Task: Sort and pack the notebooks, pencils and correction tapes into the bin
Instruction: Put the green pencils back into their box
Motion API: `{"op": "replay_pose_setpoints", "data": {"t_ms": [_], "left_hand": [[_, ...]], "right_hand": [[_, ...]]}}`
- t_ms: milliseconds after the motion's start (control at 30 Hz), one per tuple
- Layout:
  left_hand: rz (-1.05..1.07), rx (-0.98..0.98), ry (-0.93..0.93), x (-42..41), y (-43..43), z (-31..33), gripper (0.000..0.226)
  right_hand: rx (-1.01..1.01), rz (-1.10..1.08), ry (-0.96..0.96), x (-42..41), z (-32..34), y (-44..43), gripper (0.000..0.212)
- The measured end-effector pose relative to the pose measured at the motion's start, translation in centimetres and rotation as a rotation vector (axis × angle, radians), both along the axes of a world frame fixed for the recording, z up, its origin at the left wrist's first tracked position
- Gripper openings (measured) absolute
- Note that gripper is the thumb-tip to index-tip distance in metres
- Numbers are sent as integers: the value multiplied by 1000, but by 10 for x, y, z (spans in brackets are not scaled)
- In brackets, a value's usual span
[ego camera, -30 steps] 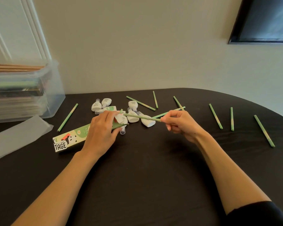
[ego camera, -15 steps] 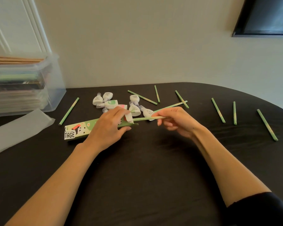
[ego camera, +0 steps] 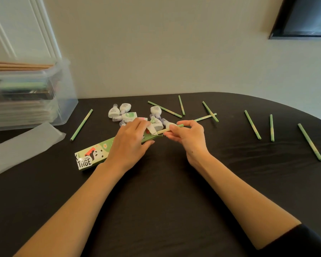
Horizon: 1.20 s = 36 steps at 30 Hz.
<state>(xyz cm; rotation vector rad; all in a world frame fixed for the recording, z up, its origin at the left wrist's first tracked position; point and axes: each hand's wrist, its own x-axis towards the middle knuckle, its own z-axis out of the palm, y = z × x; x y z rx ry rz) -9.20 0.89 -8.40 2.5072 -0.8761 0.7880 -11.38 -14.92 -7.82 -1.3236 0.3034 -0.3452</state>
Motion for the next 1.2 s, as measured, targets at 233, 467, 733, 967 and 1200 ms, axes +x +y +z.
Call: {"op": "replay_pose_setpoints", "data": {"t_ms": [233,467,733,967,1200], "left_hand": [[46,18,7,2,-6,-3,48],[93,-33,-6,4,-24,-2,45],[123,-72,-12,10,-47,-2,44],[196,-62,-84,16,-62,-2,43],[227,-64,-67,24,-62,-6,43]], "right_hand": [[-303,32,48,2,-9,10,24],[-107,48,43,0,-2,3,15],[105,223,99,1,11,-21,29],[-708,-566,215,24,-8,-92,35],[-951,-424,504,50,-15,-119,35]]}}
